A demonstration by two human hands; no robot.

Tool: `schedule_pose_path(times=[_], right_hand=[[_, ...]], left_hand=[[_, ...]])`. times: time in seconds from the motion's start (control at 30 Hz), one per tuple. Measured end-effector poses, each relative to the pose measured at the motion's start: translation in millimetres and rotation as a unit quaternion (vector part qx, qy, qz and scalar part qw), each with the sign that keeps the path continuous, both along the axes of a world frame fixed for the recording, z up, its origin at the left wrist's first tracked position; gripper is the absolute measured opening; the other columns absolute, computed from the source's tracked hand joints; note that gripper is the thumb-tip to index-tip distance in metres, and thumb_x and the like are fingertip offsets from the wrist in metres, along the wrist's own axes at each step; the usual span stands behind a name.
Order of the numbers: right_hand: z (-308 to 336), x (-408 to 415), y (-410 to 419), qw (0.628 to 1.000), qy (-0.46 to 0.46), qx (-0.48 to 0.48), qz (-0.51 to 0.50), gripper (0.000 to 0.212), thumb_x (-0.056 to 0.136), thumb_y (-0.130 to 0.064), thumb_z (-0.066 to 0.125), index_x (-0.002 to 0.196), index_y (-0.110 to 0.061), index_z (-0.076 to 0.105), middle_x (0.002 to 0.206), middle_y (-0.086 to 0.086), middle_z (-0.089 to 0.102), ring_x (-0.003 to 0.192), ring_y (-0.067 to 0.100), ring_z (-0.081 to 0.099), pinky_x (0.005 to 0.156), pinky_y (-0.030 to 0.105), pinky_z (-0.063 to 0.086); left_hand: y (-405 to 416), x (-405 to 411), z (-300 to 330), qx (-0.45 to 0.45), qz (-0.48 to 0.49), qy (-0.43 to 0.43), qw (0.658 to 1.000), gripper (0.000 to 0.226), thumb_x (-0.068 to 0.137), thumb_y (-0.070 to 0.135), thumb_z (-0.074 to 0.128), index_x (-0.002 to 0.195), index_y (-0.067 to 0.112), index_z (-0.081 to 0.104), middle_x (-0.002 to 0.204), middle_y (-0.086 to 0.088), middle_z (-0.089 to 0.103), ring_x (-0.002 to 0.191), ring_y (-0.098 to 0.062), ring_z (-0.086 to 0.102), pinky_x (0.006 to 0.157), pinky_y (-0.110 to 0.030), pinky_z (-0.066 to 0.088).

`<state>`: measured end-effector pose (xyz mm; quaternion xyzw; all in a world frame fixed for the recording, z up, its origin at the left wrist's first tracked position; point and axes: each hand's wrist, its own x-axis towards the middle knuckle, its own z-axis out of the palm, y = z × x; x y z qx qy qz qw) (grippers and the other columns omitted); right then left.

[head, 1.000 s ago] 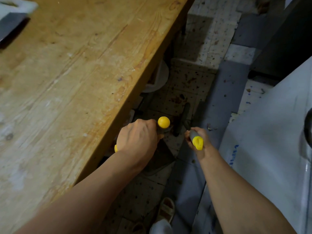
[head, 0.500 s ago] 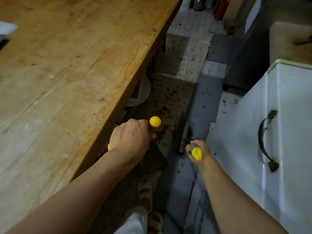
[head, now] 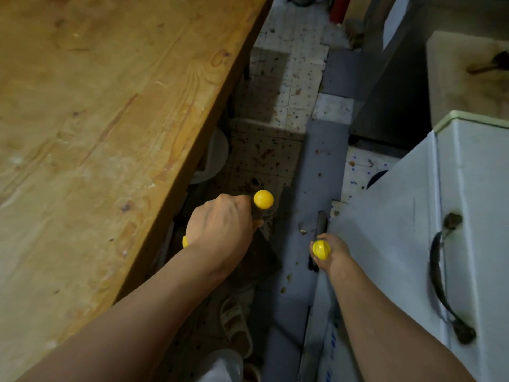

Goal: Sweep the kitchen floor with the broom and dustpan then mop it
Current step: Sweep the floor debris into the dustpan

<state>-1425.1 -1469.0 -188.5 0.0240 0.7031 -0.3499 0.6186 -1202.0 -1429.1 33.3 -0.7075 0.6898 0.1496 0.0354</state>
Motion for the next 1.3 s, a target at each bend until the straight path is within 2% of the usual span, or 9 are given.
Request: schedule_pose_path(times=[0.13, 0.33, 0.5, 0.63, 0.83, 0.9, 0.97, 1.17, 1.3], right_hand=[[-26, 1, -31, 0.997, 0.056, 0.045, 0.033, 0.011, 0.085, -0.011, 0.059, 0.078, -0.007, 0.051, 0.073, 0.012, 0.049, 0.061, 0.021, 0.049, 0.030, 0.023, 0.045], [-32, 39, -52, 0.995, 0.046, 0.023, 0.083, 0.014, 0.083, 0.002, 0.057, 0.072, -0.005, 0.055, 0.067, 0.012, 0.050, 0.057, 0.021, 0.049, 0.031, 0.018, 0.043], [-27, 67, -68, 0.995, 0.012, 0.033, 0.091, 0.010, 0.083, -0.005, 0.057, 0.076, -0.008, 0.051, 0.069, 0.012, 0.049, 0.052, 0.022, 0.052, 0.036, 0.020, 0.044], [-20, 82, -81, 0.994, -0.020, 0.027, 0.101, 0.012, 0.086, -0.003, 0.054, 0.075, -0.004, 0.048, 0.068, 0.014, 0.048, 0.045, 0.020, 0.053, 0.030, 0.019, 0.042], [3, 86, -83, 0.993, -0.061, 0.024, 0.102, 0.012, 0.088, -0.007, 0.053, 0.099, -0.001, 0.052, 0.077, 0.012, 0.050, 0.037, 0.018, 0.058, 0.033, 0.019, 0.043], [14, 88, -77, 0.991, -0.066, 0.008, 0.113, 0.003, 0.088, -0.007, 0.052, 0.088, -0.003, 0.052, 0.077, 0.009, 0.051, 0.053, 0.017, 0.058, 0.036, 0.020, 0.045], [22, 91, -70, 0.992, -0.057, -0.003, 0.115, 0.011, 0.088, -0.006, 0.051, 0.077, -0.007, 0.049, 0.076, 0.007, 0.050, 0.061, 0.016, 0.052, 0.037, 0.021, 0.047], [3, 104, -55, 0.998, -0.019, 0.038, 0.036, 0.018, 0.084, -0.005, 0.053, 0.069, -0.007, 0.045, 0.068, 0.012, 0.045, 0.051, 0.023, 0.051, 0.031, 0.020, 0.043], [-10, 116, -47, 0.998, -0.038, 0.051, 0.020, 0.019, 0.083, -0.003, 0.053, 0.068, -0.011, 0.045, 0.058, 0.012, 0.051, 0.026, 0.016, 0.053, 0.033, 0.024, 0.047]], left_hand=[[-22, 4, -4, 0.005, -0.002, -0.005, 1.000, 0.026, 0.094, 0.044, 0.050, 0.108, 0.023, 0.055, 0.078, 0.004, 0.048, 0.074, -0.020, 0.054, 0.060, -0.029, 0.039], [-42, 18, -2, 0.008, -0.002, -0.009, 1.000, 0.030, 0.094, 0.046, 0.049, 0.111, 0.023, 0.054, 0.080, 0.002, 0.049, 0.077, -0.020, 0.056, 0.061, -0.030, 0.039], [-48, 28, -1, 0.007, 0.006, -0.014, 1.000, 0.029, 0.093, 0.046, 0.049, 0.111, 0.023, 0.055, 0.094, -0.002, 0.061, 0.086, -0.024, 0.061, 0.062, -0.031, 0.036], [-51, 36, 0, 0.017, 0.014, -0.007, 1.000, 0.030, 0.093, 0.045, 0.050, 0.113, 0.023, 0.054, 0.096, -0.002, 0.061, 0.088, -0.025, 0.062, 0.063, -0.030, 0.038], [-52, 49, 11, 0.012, 0.035, -0.014, 0.999, 0.028, 0.093, 0.047, 0.050, 0.106, 0.023, 0.056, 0.096, -0.004, 0.063, 0.092, -0.028, 0.062, 0.063, -0.030, 0.036], [-50, 51, 16, 0.007, 0.043, -0.016, 0.999, 0.028, 0.093, 0.045, 0.050, 0.110, 0.024, 0.057, 0.099, -0.004, 0.063, 0.096, -0.028, 0.062, 0.064, -0.029, 0.036], [-46, 51, 20, 0.001, 0.045, -0.021, 0.999, 0.030, 0.094, 0.045, 0.050, 0.114, 0.025, 0.056, 0.102, -0.004, 0.064, 0.099, -0.027, 0.061, 0.065, -0.029, 0.035], [-36, 54, 26, 0.004, 0.065, -0.023, 0.998, 0.033, 0.094, 0.047, 0.047, 0.118, 0.024, 0.054, 0.105, -0.004, 0.063, 0.101, -0.026, 0.061, 0.065, -0.027, 0.035], [-33, 60, 23, 0.013, 0.080, -0.029, 0.996, 0.035, 0.094, 0.047, 0.046, 0.118, 0.023, 0.053, 0.106, -0.005, 0.062, 0.100, -0.027, 0.061, 0.065, -0.027, 0.036]])
